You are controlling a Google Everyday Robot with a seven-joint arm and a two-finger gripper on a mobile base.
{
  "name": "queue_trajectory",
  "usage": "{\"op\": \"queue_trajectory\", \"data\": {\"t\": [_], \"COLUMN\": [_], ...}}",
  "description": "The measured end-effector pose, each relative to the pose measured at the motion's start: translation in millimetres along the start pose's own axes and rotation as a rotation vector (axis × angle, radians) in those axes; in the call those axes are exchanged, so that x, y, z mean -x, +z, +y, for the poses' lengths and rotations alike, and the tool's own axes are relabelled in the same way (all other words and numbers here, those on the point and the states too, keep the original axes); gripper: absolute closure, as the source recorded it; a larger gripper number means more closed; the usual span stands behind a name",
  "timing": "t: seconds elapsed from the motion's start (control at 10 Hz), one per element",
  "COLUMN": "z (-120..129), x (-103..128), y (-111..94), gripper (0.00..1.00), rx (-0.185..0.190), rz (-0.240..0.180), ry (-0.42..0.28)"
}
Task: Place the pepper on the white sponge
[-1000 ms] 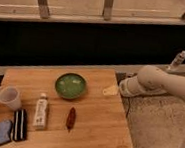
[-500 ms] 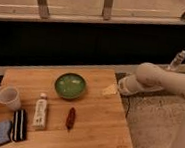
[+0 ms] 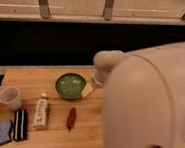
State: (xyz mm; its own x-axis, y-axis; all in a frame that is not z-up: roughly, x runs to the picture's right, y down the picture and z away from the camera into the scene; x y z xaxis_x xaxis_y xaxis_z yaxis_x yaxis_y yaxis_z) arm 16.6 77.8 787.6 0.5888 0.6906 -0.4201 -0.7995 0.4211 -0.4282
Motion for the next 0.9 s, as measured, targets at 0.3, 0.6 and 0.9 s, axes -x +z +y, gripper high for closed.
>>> {"op": "queue_trajectory", "data": {"t": [0.3,0.6,0.9], "z": [12,19,49], "x": [13,-4,-18], "y": [4,19,38], "gripper": [0.2,0.2,0.2], "rx": [-0.04,0.063,0.126], "rz": [0.04,0.035,0.042], "ry": [-0.04,-0.054,-0.071]}}
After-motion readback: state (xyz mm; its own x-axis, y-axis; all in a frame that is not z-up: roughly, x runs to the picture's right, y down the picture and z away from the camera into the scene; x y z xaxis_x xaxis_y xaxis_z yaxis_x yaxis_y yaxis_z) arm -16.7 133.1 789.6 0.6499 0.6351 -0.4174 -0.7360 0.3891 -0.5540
